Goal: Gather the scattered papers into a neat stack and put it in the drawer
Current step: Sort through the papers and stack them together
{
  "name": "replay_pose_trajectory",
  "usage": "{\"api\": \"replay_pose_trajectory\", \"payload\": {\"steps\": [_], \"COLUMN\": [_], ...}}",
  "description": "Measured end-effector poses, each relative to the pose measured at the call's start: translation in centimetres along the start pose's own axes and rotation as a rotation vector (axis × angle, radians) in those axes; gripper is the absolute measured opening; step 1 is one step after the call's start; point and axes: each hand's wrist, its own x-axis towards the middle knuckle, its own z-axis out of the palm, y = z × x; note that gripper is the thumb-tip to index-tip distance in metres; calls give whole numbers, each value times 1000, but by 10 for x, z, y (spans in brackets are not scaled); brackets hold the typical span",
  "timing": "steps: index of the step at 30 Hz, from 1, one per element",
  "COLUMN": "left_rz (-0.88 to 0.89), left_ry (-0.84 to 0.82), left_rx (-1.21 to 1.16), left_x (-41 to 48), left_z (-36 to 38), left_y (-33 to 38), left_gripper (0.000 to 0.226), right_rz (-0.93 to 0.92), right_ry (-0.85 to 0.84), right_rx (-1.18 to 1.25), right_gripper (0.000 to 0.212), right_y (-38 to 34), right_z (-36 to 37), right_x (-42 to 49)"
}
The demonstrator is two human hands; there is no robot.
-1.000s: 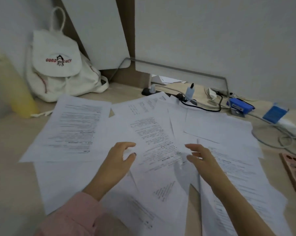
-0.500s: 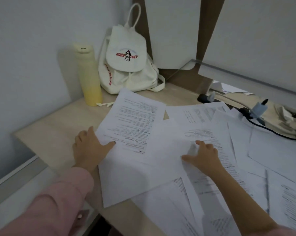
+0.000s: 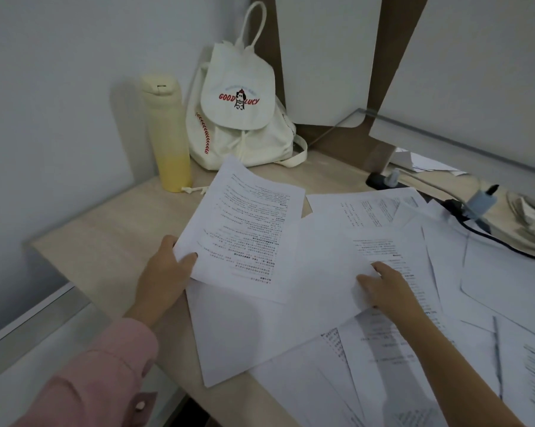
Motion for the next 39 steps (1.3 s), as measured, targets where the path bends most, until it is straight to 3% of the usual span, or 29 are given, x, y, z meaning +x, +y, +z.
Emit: {"api": "replay_pose_trajectory", "payload": {"steps": [7,12,16,20,23,26,28,34,39], "left_rz": [43,-30,-85,-135,-161,-170,-179,-211,-166], "left_ry": [-56,-171,-295,-381,-367,-282,-248,-331,-462], "left_rx": [-475,-549,-558,-525,-506,-574,-633,-860,-776], "left_x": [-28,-53,-75,-92,-98,-99,-99,-104,-110], "left_z": [-9,-5,5,18,21,19,17,24,37], "left_y": [24,37,43,44,41,36,32,33,25], "left_gripper": [12,24,24,25,27,29,29,31,41], "right_rz": [41,-146,-428,-658,-764,-699,-659,-512,-219], "right_ry": [198,468,648,688,537,174,22,-91,-223], "right_rx": [331,419,258,-211,-345,-253,-134,109,339], "right_gripper": [29,25,29,38,44,39,46,48,57], "right_y": [12,10,4,12,28,50,65,82,71], "right_z": [-58,-104,-119,-109,-93,-71,-58,-36,-37], "right_x": [-19,-44,-77,-97,-105,-103,-100,-96,-97]}}
